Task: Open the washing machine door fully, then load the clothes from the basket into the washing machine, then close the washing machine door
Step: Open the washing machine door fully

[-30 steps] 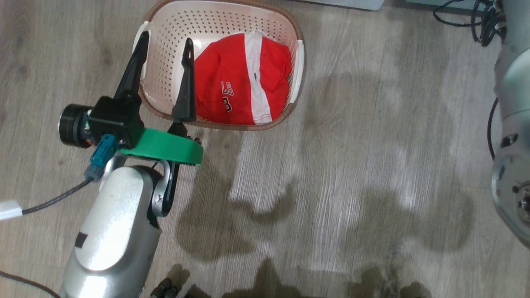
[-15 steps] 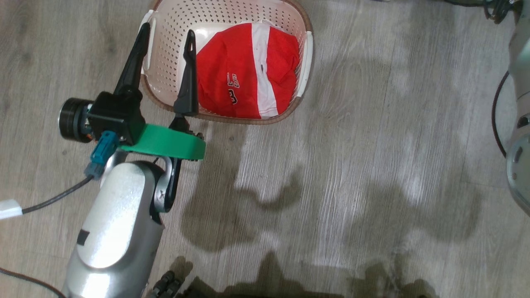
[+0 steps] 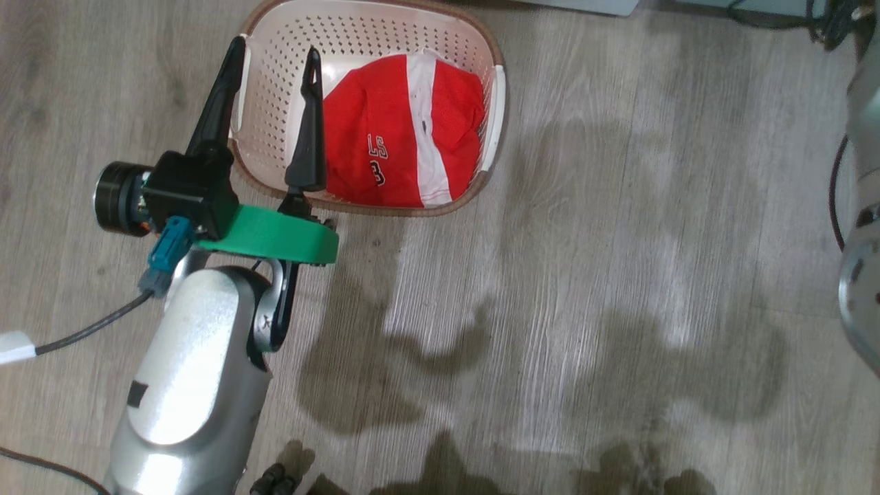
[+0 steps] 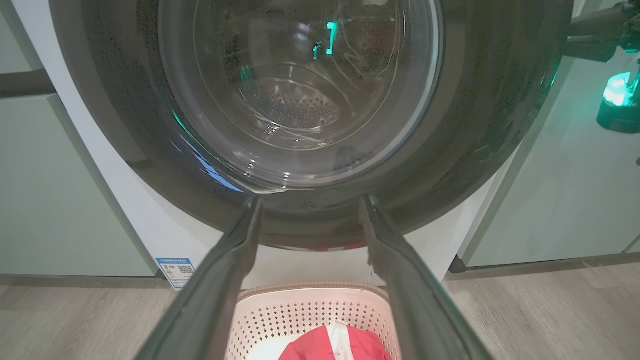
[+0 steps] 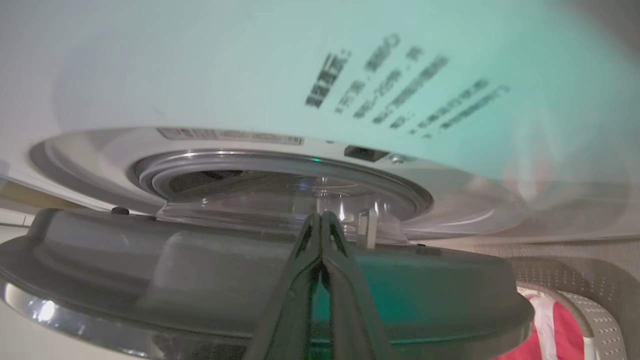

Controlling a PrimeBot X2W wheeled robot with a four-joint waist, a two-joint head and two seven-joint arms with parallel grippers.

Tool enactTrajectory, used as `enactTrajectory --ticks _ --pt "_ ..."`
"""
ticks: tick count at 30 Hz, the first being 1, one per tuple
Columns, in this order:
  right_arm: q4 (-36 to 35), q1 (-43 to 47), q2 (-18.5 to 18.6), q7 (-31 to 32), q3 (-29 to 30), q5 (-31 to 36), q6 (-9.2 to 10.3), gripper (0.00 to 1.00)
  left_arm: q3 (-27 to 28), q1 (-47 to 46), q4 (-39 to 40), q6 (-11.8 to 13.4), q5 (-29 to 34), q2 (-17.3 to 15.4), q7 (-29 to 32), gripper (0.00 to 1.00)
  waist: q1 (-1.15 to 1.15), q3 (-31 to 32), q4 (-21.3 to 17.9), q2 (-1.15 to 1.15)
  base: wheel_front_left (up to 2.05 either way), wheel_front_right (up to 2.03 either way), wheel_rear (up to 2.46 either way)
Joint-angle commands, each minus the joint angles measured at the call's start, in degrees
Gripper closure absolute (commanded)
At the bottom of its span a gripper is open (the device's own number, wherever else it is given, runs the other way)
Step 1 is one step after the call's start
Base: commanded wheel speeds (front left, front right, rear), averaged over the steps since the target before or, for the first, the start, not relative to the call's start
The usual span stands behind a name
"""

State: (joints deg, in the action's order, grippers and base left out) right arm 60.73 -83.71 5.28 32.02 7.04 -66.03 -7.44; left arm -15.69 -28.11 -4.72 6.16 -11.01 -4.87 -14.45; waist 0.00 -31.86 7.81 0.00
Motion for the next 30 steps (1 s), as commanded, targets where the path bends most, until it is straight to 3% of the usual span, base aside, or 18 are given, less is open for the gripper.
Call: enactTrajectory --ticks 1,19,30 --pt "-2.3 0.1 -2.4 1.8 -1.3 -0.6 -0.05 1.0 2.1 -0.2 1.6 -0.1 0.6 -0.7 -0.5 0.0 0.0 0.4 -0.1 0.0 0.0 0.0 0.0" --pt "-10.3 11.9 -2.4 12.6 -4.7 -7.4 -0.05 1.0 2.6 2.6 -0.6 -0.3 0.9 0.1 -0.5 0.0 0.0 6.1 -0.1 0.0 0.0 0.0 0.0" --pt "-17.7 21.4 -2.4 16.0 -12.4 -15.6 -0.05 1.0 3.4 6.5 -1.5 0.4 0.9 0.3 -0.5 0.0 0.0 11.0 1.5 0.0 0.0 0.0 0.0"
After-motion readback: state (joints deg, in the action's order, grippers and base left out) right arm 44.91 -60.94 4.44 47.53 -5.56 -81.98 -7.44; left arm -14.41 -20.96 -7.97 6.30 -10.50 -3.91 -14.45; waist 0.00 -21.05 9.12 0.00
